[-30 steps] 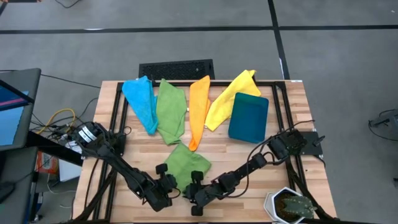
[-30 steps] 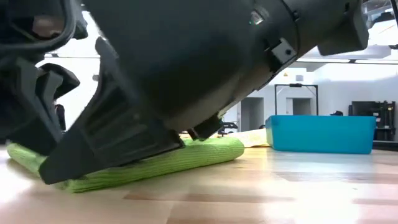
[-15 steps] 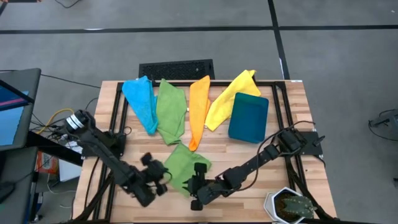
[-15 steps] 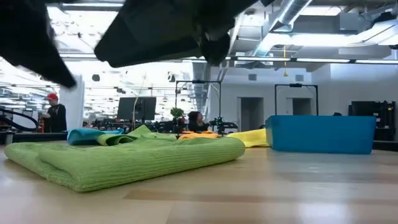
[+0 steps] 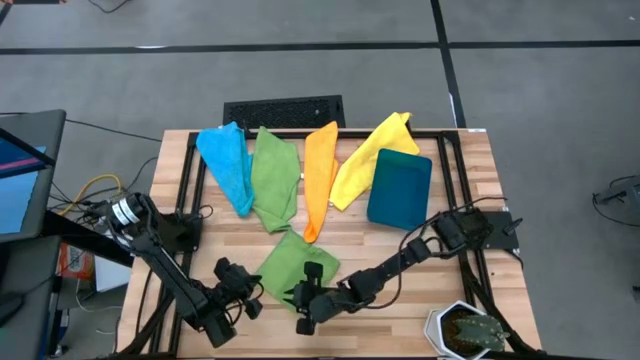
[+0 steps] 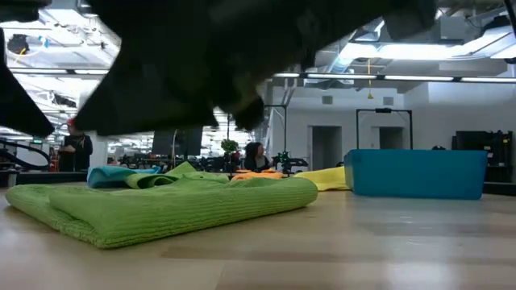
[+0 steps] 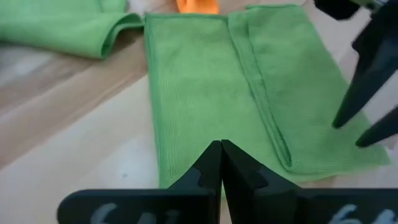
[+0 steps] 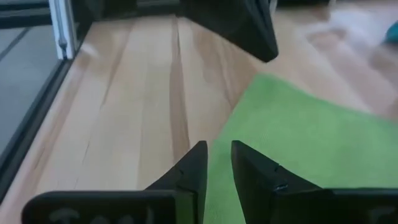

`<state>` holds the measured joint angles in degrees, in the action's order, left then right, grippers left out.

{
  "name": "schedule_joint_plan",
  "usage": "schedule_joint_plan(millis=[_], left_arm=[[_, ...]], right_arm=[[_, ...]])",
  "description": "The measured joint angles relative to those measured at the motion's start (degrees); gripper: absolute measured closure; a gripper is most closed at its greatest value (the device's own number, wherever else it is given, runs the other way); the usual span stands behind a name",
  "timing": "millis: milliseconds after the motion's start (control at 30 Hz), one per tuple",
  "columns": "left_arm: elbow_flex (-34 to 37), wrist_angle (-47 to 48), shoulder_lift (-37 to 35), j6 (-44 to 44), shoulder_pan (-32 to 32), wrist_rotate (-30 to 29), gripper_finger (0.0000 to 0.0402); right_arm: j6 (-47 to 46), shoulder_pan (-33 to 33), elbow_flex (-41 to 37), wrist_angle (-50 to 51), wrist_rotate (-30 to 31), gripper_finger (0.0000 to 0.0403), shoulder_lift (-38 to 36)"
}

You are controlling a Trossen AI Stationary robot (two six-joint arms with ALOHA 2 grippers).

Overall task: Fold microfiber towels
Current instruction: Fold the bottom green microfiber cloth

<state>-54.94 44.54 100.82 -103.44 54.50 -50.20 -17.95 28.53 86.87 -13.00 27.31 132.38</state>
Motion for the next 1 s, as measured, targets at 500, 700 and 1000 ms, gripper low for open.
schedule_joint_plan(millis=[500, 700, 1000], left_arm=[[-0.02, 2.50, 0.61, -6.21, -0.48, -0.17, 0.0396], [-0.02, 2.55, 0.61, -6.48, -0.52, 1.07, 0.0365], [4.15, 2.24, 0.54, -20.94, 1.53, 1.21, 0.0318]], right_arm=[[-0.94, -1.08, 0.44, -4.90, -1.82, 0.0305, 5.50], [-1.41, -0.81, 0.41, -1.38, -1.71, 0.0305, 5.52], [2.02, -0.31, 4.80, -0.78, -1.70, 0.0305, 5.01]])
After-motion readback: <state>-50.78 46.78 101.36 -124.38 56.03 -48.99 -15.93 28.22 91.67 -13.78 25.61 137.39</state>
